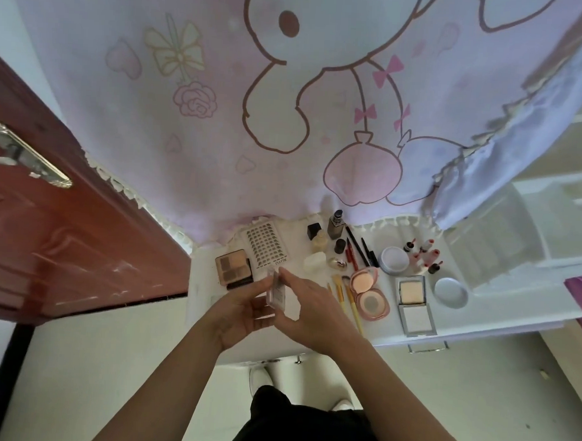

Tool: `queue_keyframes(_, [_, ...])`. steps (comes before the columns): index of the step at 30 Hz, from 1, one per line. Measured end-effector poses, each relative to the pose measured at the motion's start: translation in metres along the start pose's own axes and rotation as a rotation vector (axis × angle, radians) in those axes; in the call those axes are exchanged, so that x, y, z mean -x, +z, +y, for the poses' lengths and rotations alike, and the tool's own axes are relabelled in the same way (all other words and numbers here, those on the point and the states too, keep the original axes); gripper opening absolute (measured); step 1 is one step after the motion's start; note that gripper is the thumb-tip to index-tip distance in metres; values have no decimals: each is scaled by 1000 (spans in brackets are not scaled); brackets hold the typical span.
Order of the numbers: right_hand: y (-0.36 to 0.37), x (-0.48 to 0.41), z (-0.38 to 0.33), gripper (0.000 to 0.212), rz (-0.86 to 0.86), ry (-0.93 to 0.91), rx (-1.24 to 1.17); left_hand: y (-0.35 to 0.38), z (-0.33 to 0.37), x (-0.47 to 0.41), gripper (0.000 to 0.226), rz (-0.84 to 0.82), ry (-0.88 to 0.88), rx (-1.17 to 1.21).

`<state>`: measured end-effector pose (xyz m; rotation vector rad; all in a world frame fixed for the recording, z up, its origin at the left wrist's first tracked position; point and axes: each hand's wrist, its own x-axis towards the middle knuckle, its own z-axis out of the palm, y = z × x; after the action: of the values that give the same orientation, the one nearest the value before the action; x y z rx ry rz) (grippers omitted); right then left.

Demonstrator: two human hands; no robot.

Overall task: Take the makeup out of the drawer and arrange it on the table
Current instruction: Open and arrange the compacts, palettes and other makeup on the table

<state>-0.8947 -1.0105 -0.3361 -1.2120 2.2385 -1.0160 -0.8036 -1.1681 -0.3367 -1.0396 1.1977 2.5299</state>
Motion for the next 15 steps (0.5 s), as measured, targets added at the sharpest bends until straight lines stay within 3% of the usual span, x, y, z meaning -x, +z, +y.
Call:
queue_keyframes(4, [-9,9,5,73,-20,-47,6,16,-12,11,29,1,55,31])
queue_keyframes(15, [-8,22,1,64,-135,-124,-15,24,-24,40,31,108,71,-44])
